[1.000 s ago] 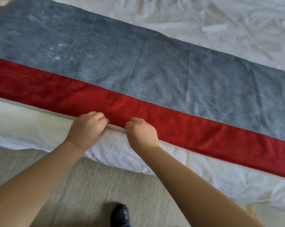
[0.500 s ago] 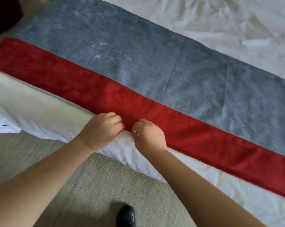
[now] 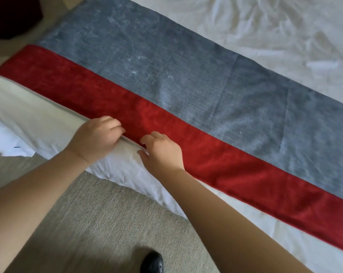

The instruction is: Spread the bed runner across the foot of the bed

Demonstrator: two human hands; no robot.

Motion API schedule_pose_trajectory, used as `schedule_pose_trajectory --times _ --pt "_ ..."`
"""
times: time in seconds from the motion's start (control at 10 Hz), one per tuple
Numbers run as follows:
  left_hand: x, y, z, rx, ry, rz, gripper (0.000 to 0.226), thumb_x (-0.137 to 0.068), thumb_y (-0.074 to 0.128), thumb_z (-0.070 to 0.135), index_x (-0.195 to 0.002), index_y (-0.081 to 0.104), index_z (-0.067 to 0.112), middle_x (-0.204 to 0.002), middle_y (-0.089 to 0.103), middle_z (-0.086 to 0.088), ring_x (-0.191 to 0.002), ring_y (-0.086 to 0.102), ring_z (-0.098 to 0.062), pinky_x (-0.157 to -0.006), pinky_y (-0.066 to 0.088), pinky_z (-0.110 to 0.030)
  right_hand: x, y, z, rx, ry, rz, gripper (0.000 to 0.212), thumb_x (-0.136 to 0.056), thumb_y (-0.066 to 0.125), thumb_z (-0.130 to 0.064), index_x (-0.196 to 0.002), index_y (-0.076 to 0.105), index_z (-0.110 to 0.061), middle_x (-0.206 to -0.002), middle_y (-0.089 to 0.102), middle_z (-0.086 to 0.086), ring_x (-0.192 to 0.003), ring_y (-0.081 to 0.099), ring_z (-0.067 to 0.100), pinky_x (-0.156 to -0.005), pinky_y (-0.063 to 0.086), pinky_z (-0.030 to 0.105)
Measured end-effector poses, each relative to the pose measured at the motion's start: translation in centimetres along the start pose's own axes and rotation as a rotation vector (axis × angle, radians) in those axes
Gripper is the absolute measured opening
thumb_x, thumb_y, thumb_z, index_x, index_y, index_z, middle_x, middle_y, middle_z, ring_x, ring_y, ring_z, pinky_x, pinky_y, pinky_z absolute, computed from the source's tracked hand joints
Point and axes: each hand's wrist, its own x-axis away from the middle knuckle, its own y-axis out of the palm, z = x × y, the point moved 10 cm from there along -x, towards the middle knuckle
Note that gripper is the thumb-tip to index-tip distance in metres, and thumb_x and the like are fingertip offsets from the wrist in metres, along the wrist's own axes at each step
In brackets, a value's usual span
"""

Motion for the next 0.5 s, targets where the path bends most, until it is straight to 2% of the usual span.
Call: schedule_pose_trajectory --times 0.1,0.2,0.3,0.4,0.5 --pt "0.9 -0.2 -1.9 -0.044 -0.022 -0.033 0.029 -0.078 0.046 0.007 -0.073 0.074 0.002 -0.066 0.064 -0.011 -0.059 0.061 -0.031 -0.042 0.049 -0.037 -0.8 1.4 -0.7 0.056 0.072 -0.016 0.013 -0.08 0.062 -0.011 -0.091 0.068 -0.014 -0.087 0.059 0.002 -0.08 0.058 0.023 -0.052 0.032 0.026" --pt "1.4 0.2 -1.8 -0.075 -0.028 -0.086 0.027 -0.08 0.048 0.009 -0.067 0.071 0.004 -0.062 0.059 -0.008 -0.056 0.058 -0.029 -0.04 0.047 -0.034 -0.5 1.6 -0.8 0.033 0.116 0.035 0.019 -0.056 0.075 0.0 -0.066 0.066 -0.013 -0.065 0.055 0.002 -0.056 0.056 0.023 -0.045 0.021 0.019" --pt "1.1 0.9 -2.2 -0.026 -0.082 -0.17 0.025 -0.073 0.048 0.012 -0.072 0.073 0.006 -0.066 0.061 -0.004 -0.062 0.059 -0.028 -0.043 0.048 -0.034 -0.6 1.9 -1.2 0.066 0.056 -0.055 0.015 -0.079 0.061 -0.008 -0.092 0.067 -0.013 -0.088 0.059 0.003 -0.08 0.058 0.025 -0.051 0.035 0.027" --pt "0.4 0.1 -2.6 0.093 -0.157 -0.196 0.048 -0.072 0.047 0.044 -0.099 0.073 0.014 -0.095 0.067 0.001 -0.091 0.063 -0.021 -0.066 0.056 -0.037 -0.6 -0.1 -1.0 0.042 0.0 -0.066 0.022 -0.088 0.054 -0.025 -0.104 0.064 -0.014 -0.099 0.059 0.002 -0.093 0.056 0.024 -0.064 0.047 0.032" --pt "-1.0 -1.4 -3.2 0.096 -0.236 -0.245 0.071 -0.071 0.058 0.061 -0.127 0.06 0.017 -0.13 0.059 -0.002 -0.123 0.052 -0.02 -0.098 0.047 -0.038 -1.0 -2.8 -0.3 0.043 0.017 -0.036 0.033 -0.085 0.058 -0.035 -0.109 0.062 -0.013 -0.104 0.06 0.005 -0.097 0.057 0.027 -0.071 0.05 0.035"
